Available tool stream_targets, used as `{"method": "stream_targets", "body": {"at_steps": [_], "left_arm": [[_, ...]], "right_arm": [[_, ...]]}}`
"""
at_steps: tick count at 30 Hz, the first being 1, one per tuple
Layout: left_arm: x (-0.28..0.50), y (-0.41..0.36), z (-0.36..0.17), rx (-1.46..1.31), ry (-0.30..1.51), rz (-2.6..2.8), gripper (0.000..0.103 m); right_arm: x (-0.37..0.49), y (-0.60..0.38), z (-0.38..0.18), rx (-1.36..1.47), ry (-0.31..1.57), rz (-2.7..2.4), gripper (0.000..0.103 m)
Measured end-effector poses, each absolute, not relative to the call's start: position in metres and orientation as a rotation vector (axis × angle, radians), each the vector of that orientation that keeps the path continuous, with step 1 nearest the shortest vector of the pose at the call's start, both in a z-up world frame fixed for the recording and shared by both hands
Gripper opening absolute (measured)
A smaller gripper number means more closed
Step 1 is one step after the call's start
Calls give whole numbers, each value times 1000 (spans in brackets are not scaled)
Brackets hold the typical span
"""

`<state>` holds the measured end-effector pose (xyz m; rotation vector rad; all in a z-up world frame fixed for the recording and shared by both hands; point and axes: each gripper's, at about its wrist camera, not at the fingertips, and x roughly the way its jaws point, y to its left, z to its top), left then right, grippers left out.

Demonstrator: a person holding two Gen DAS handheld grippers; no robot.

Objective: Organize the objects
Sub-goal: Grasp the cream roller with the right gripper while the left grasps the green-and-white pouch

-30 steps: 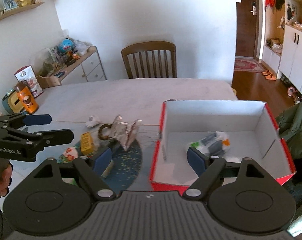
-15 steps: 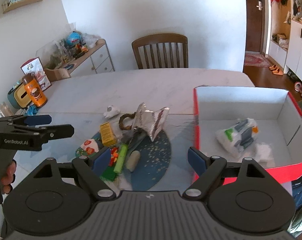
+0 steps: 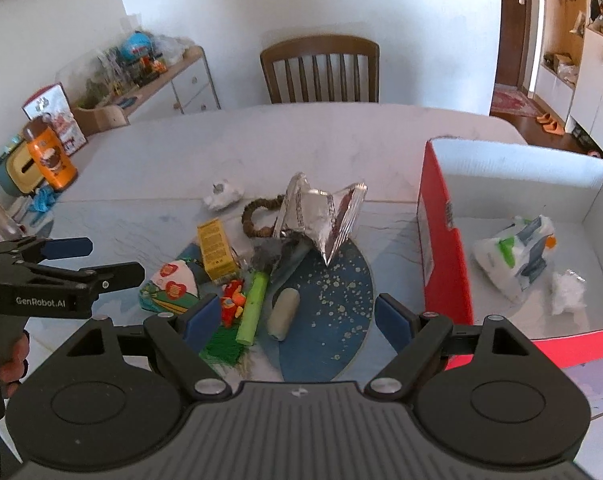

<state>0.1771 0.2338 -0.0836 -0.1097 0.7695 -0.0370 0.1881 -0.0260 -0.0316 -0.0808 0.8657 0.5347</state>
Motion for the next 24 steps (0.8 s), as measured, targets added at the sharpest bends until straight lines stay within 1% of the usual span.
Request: {"method": "stream_targets", "body": {"at_steps": [7,22,24], "left_arm": [[186,244,-106,-198,807,-27,102],[207,241,-134,-157,846,-51,102],[208,241,-136,-156,852,-49,99]], "right_arm": [[208,-10,-59,-106,917,500,84],[243,9,-105,-108,1027,441,84],[246,11,-109,-113,1037,441,84]]}}
